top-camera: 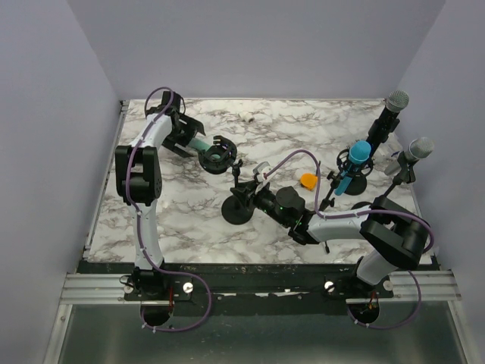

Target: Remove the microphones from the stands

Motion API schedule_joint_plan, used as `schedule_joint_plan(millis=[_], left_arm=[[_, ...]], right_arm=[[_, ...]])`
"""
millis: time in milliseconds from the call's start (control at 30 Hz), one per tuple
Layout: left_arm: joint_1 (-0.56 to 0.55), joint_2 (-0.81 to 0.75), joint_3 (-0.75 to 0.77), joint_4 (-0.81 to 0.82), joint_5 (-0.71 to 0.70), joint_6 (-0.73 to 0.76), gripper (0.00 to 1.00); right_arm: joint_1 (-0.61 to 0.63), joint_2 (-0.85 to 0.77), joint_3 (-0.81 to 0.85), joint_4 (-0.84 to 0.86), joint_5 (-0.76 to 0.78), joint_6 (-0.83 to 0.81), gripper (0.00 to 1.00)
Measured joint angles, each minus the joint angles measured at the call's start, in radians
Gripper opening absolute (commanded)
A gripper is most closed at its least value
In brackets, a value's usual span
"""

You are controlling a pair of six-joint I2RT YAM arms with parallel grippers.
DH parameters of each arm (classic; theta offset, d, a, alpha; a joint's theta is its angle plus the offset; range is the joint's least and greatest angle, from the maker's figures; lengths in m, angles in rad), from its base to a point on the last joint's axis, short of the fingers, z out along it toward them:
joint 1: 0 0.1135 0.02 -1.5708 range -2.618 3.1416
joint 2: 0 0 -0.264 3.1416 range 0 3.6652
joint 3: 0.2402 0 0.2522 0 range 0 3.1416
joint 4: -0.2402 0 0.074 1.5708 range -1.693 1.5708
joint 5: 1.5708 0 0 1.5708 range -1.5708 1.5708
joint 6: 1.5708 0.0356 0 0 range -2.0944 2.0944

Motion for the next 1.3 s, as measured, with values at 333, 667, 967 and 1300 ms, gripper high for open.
schedule_joint_plan(millis=[333, 667, 967, 1300], left_arm=[[-0.001, -0.377, -0.232, 0.114, 0.07, 0.094, 0.99], [0.016, -1.124, -0.923, 0.444, 0.196, 0.23, 0.99], [0.155, -1.657, -1.088, 0.428, 0.241, 0.328, 0.99], [-0.013, -1.747, -1.208, 0.552, 0.433, 0.168, 0.99]], right_arm=[[0.0, 0.0, 0.0, 0.0, 0.0, 0.0, 0.01], [0.0, 0.0, 0.0, 0.0, -0.001, 0.004, 0.01], [0.0, 0.006, 0.005, -0.002, 0.01, 0.035, 0.01], [0.073, 0.033, 0.158, -0.217, 0.313, 0.197, 0.02]])
